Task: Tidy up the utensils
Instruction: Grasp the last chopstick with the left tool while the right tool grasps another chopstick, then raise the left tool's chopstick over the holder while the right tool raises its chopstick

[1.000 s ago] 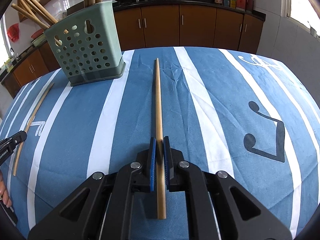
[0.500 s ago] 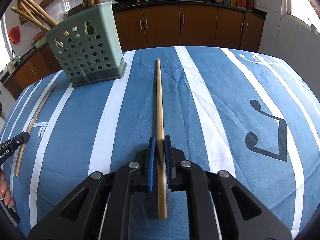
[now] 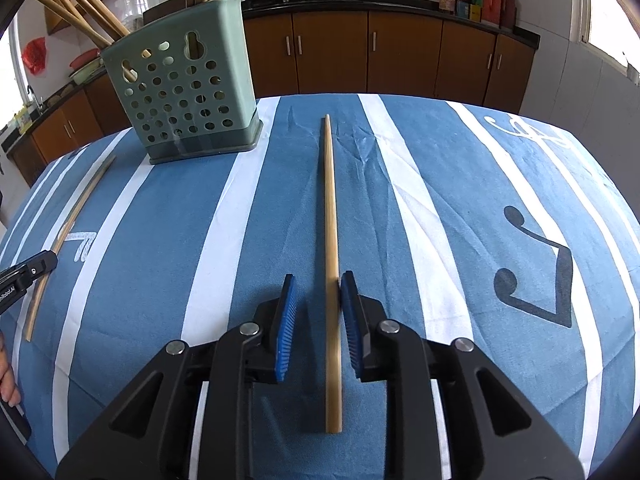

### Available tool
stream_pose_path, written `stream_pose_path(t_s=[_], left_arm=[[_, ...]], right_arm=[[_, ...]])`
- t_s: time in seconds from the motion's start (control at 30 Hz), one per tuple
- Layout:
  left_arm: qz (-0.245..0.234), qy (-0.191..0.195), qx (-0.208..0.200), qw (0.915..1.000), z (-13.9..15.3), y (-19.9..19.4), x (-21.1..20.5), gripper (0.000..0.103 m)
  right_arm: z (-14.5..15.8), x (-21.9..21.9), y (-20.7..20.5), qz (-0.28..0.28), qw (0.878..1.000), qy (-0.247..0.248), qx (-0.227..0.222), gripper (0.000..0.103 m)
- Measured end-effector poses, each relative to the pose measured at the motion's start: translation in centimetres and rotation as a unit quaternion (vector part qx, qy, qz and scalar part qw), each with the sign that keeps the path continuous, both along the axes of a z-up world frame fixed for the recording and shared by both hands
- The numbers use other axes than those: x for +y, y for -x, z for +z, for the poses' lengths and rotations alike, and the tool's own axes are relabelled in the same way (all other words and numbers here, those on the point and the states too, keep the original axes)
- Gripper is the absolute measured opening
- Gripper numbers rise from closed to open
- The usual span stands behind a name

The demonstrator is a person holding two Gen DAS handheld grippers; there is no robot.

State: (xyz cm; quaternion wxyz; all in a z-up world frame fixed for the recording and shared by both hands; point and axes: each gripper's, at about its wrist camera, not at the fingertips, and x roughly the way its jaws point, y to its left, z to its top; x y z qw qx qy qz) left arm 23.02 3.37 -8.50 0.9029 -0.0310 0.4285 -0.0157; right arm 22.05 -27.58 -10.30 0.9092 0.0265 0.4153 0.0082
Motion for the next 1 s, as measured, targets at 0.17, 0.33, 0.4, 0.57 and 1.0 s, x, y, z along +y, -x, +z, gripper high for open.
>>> stream_pose_path(t_s=[0.17,0.33,0.4,0.57,1.0], left_arm=[[-0.010,-0.011,0.001,0.9999,0.0,1.4,-0.6,0.019],[-0.006,-0.008,0.003,1.0000,-0.1,1.9,-0.1,0.008],[-0.006,-0.009,0.006,0.9999,0.0,2.2,0.0,0.008],[-0.004,0.006,0.006,1.0000,0.8,2.6,0.6,0.008],[-0.002,0.024,-0.062,0.9978,6.2,3.6,0.8,0.008]], right_arm=[[0.0,-0.6,0.6,-0.004,1.000,-0.003,0.000,0.015],[0.1,-1.0,1.0,-0.007,1.000,-0.011,-0.001,0.008],[0.4,-1.2,1.4,-0.009,1.000,-0.021,-0.009,0.008],[2.6,-2.0,2.3,-0.017,0.998,-0.039,-0.045,0.008],[6.1,-3.3,3.3,-0.029,0.991,-0.066,-0.108,0.008]])
